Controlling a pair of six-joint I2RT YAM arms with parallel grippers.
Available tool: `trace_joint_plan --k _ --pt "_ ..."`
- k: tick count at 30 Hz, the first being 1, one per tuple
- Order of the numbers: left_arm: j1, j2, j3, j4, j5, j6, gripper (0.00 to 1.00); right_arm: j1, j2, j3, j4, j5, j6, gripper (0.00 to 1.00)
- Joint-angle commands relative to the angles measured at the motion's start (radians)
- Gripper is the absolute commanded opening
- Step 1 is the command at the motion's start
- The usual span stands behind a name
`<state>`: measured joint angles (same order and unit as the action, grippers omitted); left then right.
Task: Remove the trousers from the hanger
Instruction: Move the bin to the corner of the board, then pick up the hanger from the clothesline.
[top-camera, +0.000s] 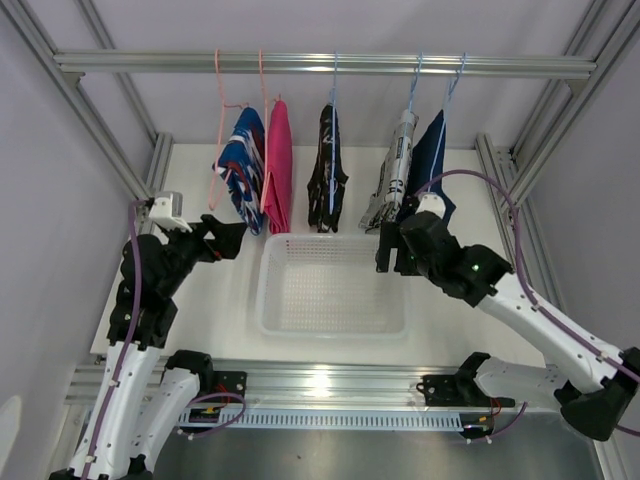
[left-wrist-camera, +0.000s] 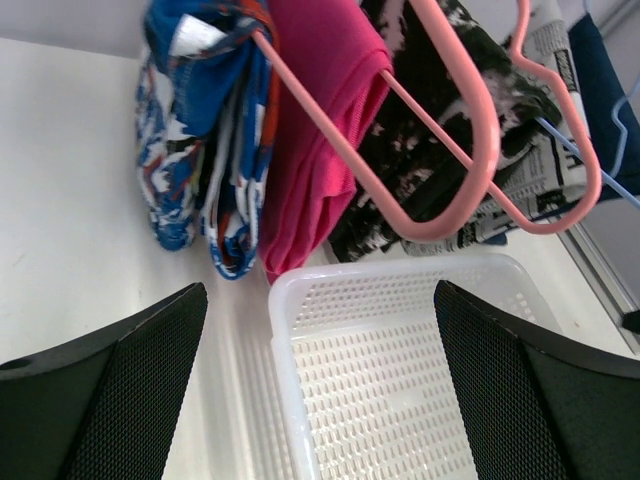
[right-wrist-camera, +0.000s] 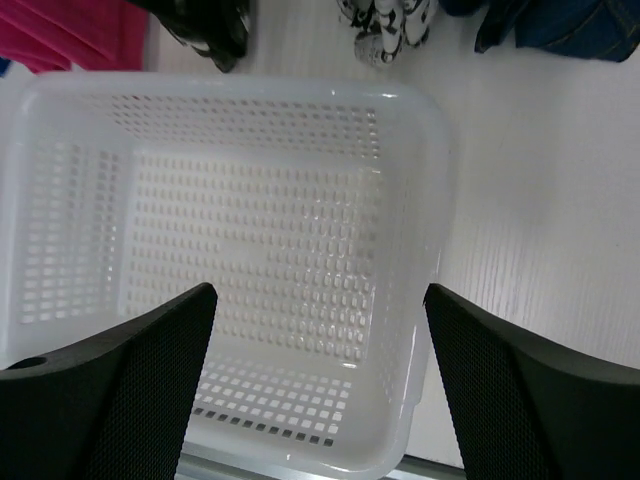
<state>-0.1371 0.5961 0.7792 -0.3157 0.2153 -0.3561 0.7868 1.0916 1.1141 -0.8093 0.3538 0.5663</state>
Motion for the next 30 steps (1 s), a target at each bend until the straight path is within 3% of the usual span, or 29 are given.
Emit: trace_joint_plan --k 1,8,17,20,25,26,30 --pt "0.008 -0.033 0.011 -0.002 -0.092 0.003 0.99 -0.003 -0.073 0.021 0.051 0.053 -0.017 0.89" --pt "-0.024 -0.082 0.075 -0.049 -0.31 0.031 0.99 -0.006 -0.235 -0.235 0.228 0.014 -0.006 0.89" --pt "-0.038 -0.096 0.281 -0.085 -0.277 0.02 1.0 -0.046 -0.246 -0.391 0.36 -0.042 -0.083 0.91" --pt "-0.038 -0.021 0.434 -0.133 -0.229 0.058 0.99 -0.06 -0.233 -0.419 0.403 -0.071 -0.086 0.91" --pt "-0.036 0.242 0.701 -0.288 -0.198 0.091 0.99 -0.075 -0.217 -0.464 0.453 -0.121 -0.097 0.91" --pt "-0.038 0.29 0.848 -0.324 -0.206 0.095 1.0 -0.078 -0.217 -0.468 0.458 -0.124 -0.097 0.91" --pt "-0.036 0.52 1.103 -0.453 -0.157 0.111 0.99 -0.095 -0.22 -0.491 0.473 -0.142 -0.105 0.91"
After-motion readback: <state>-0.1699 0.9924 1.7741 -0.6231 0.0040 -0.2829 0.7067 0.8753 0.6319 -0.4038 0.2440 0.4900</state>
